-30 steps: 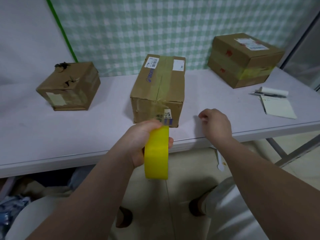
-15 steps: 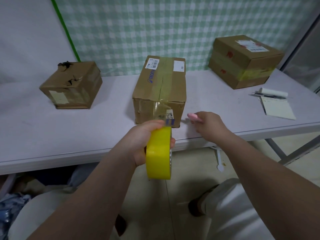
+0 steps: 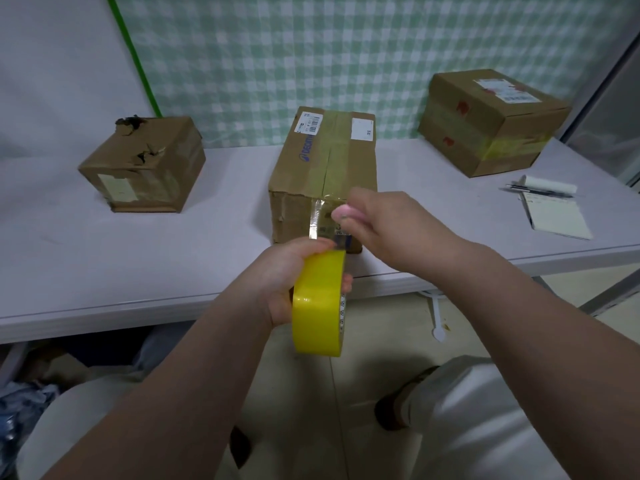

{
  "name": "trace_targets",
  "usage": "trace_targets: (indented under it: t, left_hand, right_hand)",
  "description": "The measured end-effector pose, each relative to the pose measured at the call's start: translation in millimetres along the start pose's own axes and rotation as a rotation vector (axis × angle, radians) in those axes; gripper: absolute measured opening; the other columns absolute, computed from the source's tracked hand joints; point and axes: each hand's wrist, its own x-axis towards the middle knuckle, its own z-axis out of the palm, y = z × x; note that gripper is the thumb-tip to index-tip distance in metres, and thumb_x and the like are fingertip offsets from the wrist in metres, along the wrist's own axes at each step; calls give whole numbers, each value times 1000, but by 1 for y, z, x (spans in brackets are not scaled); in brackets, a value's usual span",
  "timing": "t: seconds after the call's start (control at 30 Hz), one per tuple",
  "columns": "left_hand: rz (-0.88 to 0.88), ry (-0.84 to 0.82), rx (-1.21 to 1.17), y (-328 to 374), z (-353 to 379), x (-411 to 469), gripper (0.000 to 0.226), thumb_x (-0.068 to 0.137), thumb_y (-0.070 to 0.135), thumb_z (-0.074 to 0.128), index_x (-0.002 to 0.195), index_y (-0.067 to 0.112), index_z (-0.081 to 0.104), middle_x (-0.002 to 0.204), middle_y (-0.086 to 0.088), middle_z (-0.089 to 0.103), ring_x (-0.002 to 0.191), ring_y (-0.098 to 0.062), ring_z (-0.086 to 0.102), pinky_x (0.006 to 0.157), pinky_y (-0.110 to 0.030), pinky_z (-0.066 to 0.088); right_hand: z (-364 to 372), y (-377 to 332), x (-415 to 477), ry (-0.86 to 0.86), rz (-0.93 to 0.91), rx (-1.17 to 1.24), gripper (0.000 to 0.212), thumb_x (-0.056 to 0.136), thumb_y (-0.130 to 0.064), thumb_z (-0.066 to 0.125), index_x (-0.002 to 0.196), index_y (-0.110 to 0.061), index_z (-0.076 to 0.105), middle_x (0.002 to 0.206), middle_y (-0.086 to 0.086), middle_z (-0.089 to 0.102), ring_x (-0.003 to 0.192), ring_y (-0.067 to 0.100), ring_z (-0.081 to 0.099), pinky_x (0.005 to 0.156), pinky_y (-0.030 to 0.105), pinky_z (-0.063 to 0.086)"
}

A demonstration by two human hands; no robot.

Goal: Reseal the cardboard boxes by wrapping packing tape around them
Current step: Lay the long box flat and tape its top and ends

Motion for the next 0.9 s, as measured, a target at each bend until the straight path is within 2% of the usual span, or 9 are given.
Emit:
trace_targets:
  t: [0.1,0.17,0.27,0.43,0.63,0.8,0.9]
  left_hand:
    - [-2,-15,9,0,-1,1,23,88,17,62,107,5,63,76,-21,64,60,-29,64,74,-41,53]
    - [9,-8,9,0,-2,2,20,88,16,61,105,4,64,75,-21,65,59,-30,64,72,-41,53]
    - [19,-20,4,0,-4,2,18,89,16,58,100,4,65,74,-21,65,59,-29,63,71,-39,52]
    - [26,-38,23,2,-6,0,15,90,17,55,88,7,66,71,-20,66,58,-28,63,71,-37,52]
    - [17,-50,17,4,-7,-1,15,90,16,57,85,7,67,71,-21,65,59,-28,62,70,-36,52]
    - [7,-59,25,6,-8,-3,11,88,15,58,91,7,65,67,-19,65,54,-26,63,61,-33,56]
    - [1,-68,38,6,-6,-4,11,88,15,58,92,8,64,66,-18,65,55,-26,63,61,-32,55]
  right_hand:
    - [-5,-9,8,-104,-4,-157,27,100,-36,41,109,-18,58,94,2,62,90,26,58,67,32,39]
    - [-8,-16,13,-159,-4,-248,27,102,-34,37,111,-18,57,99,4,61,88,26,54,68,32,37]
    - [-12,-24,20,-220,-14,-346,23,103,-31,35,104,-19,53,98,5,58,81,24,47,66,32,35]
    - [-10,-25,26,-279,-31,-424,15,102,-32,35,92,-24,41,92,3,53,82,25,48,65,32,34]
    - [-13,-24,31,-326,-51,-467,21,102,-32,37,105,-19,54,108,7,62,97,27,58,67,31,36]
    - [-23,-21,30,-395,-55,-493,18,101,-26,40,102,-16,55,106,5,62,92,23,57,76,33,46]
    - [-26,-20,29,-422,-32,-482,20,100,-22,41,106,-14,58,110,4,63,99,23,59,85,39,50]
